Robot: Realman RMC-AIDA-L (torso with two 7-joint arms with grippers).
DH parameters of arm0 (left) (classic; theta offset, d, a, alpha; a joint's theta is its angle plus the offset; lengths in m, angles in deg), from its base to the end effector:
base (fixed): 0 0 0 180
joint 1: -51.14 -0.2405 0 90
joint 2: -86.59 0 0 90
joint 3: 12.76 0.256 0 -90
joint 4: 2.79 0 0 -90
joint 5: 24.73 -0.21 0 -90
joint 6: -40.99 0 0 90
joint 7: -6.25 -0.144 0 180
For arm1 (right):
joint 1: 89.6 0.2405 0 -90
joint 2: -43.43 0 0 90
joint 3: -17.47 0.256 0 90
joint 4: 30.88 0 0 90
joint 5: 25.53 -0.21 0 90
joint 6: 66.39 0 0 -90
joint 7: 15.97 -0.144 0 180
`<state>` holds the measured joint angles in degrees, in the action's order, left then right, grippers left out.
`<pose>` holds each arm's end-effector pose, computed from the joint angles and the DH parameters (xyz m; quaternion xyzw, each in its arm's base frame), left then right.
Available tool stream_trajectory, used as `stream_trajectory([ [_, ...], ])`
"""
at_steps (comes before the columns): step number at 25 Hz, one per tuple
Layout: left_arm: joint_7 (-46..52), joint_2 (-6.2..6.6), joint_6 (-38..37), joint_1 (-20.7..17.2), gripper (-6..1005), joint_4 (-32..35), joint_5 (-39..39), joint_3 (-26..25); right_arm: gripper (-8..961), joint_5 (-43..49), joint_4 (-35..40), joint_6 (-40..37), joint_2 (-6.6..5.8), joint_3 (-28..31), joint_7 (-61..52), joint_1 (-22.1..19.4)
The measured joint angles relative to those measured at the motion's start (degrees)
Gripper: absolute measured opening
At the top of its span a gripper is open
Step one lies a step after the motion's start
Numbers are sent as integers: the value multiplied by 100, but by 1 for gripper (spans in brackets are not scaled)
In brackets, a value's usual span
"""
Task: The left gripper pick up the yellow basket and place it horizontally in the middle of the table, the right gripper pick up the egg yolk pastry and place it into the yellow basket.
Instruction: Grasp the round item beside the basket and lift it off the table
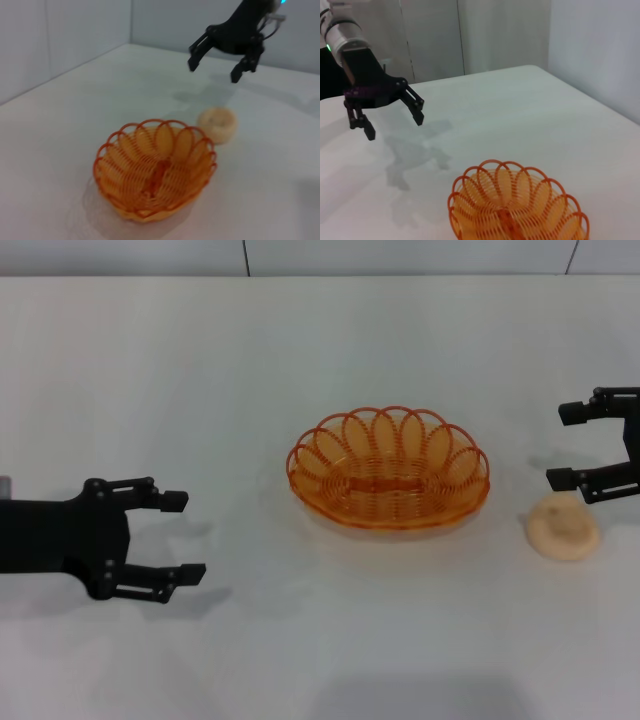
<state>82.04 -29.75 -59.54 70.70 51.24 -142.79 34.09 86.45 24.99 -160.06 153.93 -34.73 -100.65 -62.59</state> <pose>-0.2907 0.2788 0.0406 -0.9775 -0.1258 -0.1423 0.0912 0.2521 0.3408 0.0753 -0.9776 0.0999 0.1234 0.1382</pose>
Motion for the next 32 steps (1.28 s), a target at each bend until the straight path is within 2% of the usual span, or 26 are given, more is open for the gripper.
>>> stream_trajectory([
  [3, -55, 33, -189, 3, 872, 28, 0, -72, 843, 143, 172, -109, -15, 17, -309, 20],
  [6, -85, 69, -242, 19, 872, 27, -35, -76, 843, 372, 520, -195, 45, -23, -685, 24],
  [11, -182, 62, -248, 80, 873, -19, -51, -55, 843, 1060, 1205, -280, 240, -47, -1516, 100],
  [13, -214, 52, -249, 93, 873, -21, -52, -51, 842, 1462, 1471, -292, 364, -87, -1864, 192],
  [16, -282, 35, -259, 115, 873, -43, -63, -48, 838, 1891, 1708, -301, 456, -271, -2296, 308],
  [24, -357, 86, -359, 146, 873, -235, -120, -50, 827, 2665, 1715, -312, 470, -649, -3189, 731],
  [32, -350, 100, -329, 144, 872, -236, -208, -75, 816, 3194, 1600, -429, 468, -784, -3377, 785],
])
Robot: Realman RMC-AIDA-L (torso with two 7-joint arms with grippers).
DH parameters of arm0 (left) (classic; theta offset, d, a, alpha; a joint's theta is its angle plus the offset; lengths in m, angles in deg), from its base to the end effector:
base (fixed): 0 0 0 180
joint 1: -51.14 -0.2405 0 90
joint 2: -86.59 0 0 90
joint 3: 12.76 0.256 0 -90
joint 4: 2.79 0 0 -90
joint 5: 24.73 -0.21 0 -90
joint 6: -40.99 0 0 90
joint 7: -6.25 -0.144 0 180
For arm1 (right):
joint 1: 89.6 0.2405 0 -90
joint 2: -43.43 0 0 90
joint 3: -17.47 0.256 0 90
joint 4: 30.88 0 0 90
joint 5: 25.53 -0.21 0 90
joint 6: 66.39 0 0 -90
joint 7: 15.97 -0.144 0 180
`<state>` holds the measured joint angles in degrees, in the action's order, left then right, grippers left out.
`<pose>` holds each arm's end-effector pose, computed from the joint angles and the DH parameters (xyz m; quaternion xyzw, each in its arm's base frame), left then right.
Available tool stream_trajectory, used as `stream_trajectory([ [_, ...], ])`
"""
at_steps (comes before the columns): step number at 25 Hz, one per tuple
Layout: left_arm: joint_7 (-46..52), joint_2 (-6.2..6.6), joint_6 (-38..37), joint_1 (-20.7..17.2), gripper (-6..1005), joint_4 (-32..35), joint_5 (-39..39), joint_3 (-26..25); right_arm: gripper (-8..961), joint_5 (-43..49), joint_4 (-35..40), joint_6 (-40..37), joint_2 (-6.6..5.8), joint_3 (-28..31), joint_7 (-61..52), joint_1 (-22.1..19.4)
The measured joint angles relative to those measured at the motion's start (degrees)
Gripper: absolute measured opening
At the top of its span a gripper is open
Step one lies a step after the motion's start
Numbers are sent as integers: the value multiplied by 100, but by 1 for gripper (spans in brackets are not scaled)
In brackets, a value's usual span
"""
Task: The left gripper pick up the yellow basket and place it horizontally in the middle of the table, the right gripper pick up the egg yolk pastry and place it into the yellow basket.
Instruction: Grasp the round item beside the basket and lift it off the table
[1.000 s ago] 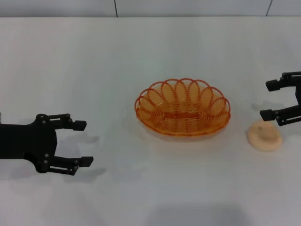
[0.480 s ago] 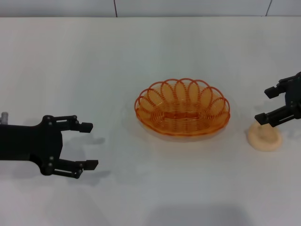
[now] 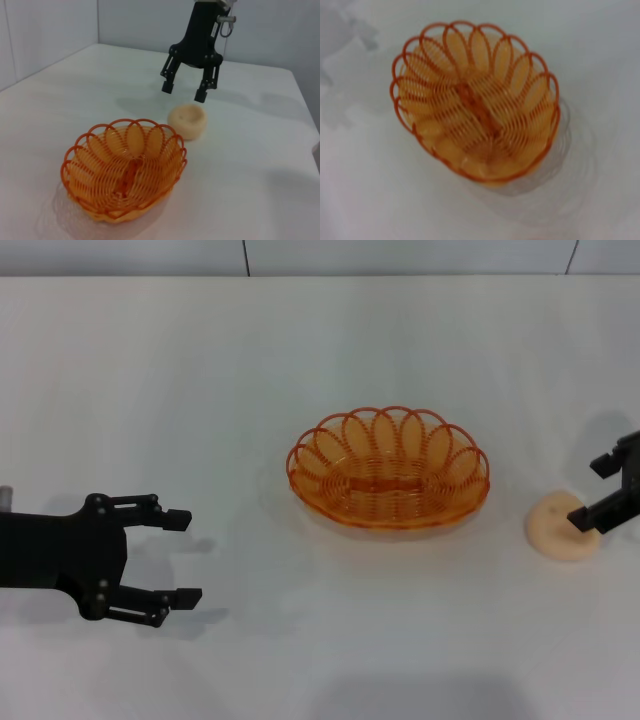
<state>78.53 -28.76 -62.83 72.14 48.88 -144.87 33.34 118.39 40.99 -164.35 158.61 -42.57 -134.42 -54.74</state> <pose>-0.2912 0.2743 0.0410 -0.9834 -0.1000 -0.1393 0.0596 0.2195 0.3569 0.0594 -0.9538 0.2400 -0.1327 0.1227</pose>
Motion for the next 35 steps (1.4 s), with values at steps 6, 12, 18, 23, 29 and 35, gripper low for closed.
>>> stream_trajectory([
  [6, 58, 10, 17, 1, 871, 0, -3, -17, 807, 37, -215, 18, -3, -72, 28, 14],
  [12, 55, -15, 90, 10, 870, 0, -3, -23, 799, 46, -474, 324, -3, -221, 29, 53],
  [18, 63, -51, 108, 45, 868, 20, -2, -31, 680, 49, -860, 530, -5, -228, 6, 180],
  [23, 66, -60, 107, 55, 867, 15, 5, -66, 479, 50, -930, 592, -3, -227, 29, 201],
  [29, 67, -59, 108, 43, 866, 26, 4, -83, 281, 49, -927, 598, 0, -227, 39, 201],
  [35, 64, -57, 107, 21, 866, 35, 4, -84, 146, 44, -923, 594, 3, -253, 58, 164],
])
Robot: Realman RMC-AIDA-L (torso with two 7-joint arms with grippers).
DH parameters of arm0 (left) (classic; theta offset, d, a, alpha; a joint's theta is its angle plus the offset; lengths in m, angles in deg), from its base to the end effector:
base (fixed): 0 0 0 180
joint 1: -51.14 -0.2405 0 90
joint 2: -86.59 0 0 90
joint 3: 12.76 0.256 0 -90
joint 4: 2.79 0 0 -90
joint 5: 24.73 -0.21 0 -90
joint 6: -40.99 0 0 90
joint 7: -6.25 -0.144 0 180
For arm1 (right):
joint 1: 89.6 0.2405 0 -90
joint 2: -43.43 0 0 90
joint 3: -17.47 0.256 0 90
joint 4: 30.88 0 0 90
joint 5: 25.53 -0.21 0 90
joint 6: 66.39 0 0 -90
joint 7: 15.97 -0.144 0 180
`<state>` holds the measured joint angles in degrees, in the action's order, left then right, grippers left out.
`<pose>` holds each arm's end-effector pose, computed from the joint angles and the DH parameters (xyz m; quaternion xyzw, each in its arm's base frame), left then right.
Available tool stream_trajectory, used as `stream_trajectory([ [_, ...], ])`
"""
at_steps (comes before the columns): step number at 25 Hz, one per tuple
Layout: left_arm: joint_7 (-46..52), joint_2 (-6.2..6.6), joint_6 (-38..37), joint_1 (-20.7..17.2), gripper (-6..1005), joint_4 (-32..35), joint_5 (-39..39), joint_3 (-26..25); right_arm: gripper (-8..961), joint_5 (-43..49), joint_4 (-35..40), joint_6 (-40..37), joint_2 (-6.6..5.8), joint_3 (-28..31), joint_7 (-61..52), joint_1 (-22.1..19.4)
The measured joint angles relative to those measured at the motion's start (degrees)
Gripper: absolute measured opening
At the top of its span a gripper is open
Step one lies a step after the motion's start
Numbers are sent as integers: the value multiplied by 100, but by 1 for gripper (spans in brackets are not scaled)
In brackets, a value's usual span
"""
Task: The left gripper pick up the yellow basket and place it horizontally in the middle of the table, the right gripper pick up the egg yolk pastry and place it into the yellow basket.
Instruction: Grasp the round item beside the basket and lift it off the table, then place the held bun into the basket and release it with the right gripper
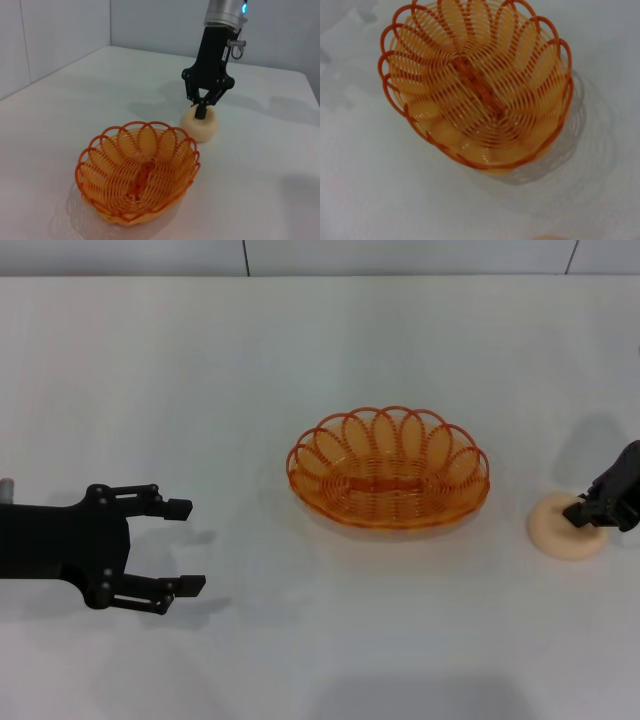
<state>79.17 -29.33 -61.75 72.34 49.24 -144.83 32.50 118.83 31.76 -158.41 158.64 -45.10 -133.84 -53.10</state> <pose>-0.2900 0.2783 0.0403 -0.9815 -0.1058 -0.1422 0.0728 0.2343 0.3630 0.0332 -0.9500 0.2564 -0.1430 0.1061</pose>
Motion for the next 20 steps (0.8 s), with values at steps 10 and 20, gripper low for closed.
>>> stream_trajectory([
  [10, -47, 0, -52, -99, 866, 10, -5, 0, 43, -147, 799, -455, -34, 415, 22, -69],
  [20, -118, -15, -68, -96, 866, 10, 0, 3, 39, -1358, 1175, -627, 0, 560, 97, 159],
])
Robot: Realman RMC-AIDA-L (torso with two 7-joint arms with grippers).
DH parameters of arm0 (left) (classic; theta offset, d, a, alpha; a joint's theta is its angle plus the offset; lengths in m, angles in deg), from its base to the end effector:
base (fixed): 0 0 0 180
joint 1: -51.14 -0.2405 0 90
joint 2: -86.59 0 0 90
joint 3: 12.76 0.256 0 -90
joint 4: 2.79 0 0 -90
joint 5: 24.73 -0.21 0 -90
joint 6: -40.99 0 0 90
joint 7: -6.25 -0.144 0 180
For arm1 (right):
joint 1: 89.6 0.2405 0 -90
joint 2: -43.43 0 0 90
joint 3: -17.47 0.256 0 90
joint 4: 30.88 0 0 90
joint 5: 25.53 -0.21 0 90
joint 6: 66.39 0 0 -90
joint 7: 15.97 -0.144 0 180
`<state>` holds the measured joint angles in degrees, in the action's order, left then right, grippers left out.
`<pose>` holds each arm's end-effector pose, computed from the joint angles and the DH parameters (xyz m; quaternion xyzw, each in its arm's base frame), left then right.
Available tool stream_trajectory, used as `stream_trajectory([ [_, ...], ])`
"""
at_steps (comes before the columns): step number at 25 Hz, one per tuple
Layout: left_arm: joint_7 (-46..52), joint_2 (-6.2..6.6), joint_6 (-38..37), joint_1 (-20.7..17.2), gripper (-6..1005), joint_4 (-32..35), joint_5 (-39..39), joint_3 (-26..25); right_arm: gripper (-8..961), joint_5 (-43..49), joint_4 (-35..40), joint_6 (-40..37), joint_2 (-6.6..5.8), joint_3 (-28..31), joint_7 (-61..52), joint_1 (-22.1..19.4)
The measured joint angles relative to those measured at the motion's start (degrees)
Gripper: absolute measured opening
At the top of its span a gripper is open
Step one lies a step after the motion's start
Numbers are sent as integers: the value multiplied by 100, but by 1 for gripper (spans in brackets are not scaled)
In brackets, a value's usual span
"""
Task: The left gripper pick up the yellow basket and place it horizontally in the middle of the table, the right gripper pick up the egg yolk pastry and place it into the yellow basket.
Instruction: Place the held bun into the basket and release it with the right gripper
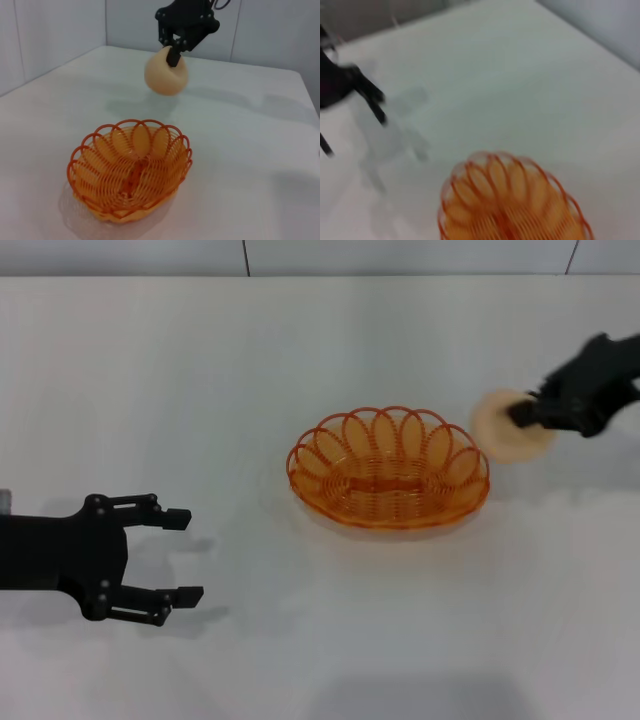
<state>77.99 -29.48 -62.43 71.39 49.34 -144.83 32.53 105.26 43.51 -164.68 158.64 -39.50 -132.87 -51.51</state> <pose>-0.2931 0.2719 0.0395 -0.9818 -0.1023 -0.1439 0.0698 0.1632 0.3701 0.0673 -0.9774 0.1740 -0.0083 0.1196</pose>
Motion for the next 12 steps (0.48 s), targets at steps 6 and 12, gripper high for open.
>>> stream_trajectory([
  [6, -22, -3, -4, 9, 866, 7, 2, -1, 38, -1146, -628, 850, 18, -510, 285, 23],
  [12, -107, 3, -12, -6, 866, 16, 41, -3, 37, -1659, -1262, 1457, 29, -1124, 691, 24],
])
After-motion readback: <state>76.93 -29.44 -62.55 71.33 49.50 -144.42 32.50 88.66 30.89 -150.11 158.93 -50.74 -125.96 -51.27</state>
